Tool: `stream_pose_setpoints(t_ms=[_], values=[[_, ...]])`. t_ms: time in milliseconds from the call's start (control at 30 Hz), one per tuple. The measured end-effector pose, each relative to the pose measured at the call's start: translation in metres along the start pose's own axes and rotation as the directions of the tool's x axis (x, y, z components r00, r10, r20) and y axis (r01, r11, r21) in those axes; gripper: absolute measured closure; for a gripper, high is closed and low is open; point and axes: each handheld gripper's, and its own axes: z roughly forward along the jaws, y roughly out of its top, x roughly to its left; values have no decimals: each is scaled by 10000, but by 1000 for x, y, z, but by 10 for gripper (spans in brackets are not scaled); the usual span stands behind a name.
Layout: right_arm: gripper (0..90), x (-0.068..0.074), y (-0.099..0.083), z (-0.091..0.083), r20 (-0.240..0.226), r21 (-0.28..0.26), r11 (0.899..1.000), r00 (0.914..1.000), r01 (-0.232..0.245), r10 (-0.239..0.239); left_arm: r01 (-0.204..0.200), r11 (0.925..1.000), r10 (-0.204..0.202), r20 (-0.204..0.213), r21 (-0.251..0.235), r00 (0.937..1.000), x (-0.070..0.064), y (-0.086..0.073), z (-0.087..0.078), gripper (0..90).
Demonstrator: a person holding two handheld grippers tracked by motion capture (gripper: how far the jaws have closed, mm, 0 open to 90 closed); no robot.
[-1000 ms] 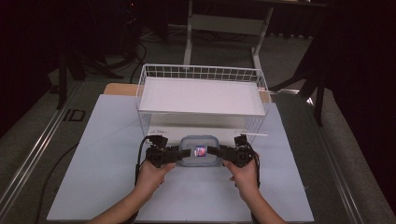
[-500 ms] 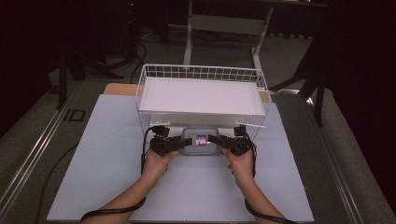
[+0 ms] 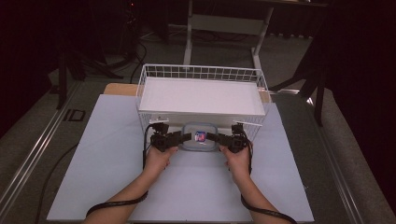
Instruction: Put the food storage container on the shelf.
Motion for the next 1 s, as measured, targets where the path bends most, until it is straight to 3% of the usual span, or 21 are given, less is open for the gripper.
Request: stream_pose_setpoints(t_ms=[167,200,267,367,400,467,633,800,867,1000], values=[[409,-1,2,2,45,-99,9999,10000,79,-78,17,9999,-16,46,-106,10000,2,1,1,460],[406,0,3,1,172,-208,9995,9995,256,-253,-285,9996,285,-33,-75,9996,0,1,3,460],[401,3,5,1,361,-192,9992,9988,352,-345,-337,9994,336,-116,-42,9994,-1,2,4,446],[397,3,5,1,436,-178,9993,9985,338,-330,-253,9997,253,-145,35,9996,0,3,6,447],[438,4,4,2,779,-344,9969,9946,712,-684,-215,9997,217,-155,100,9996,0,3,7,428],[433,4,3,4,1083,-444,9957,9912,813,-761,-232,9997,233,-165,56,9996,3,2,9,408],[415,5,-2,9,1071,-416,9955,9910,857,-808,-230,9994,222,-301,-264,9993,3,0,11,386],[409,5,-2,8,1186,-667,9944,9902,821,-738,-790,9957,739,-1003,-478,9922,-3,0,12,345],[413,5,-1,5,1175,-723,9945,9908,753,-665,-933,9945,879,-1038,-480,9907,-5,0,12,347],[404,10,-3,-1,1284,-956,9882,9860,1195,-1068,-1429,9886,1375,-1016,-483,9853,-9,-1,8,346]])
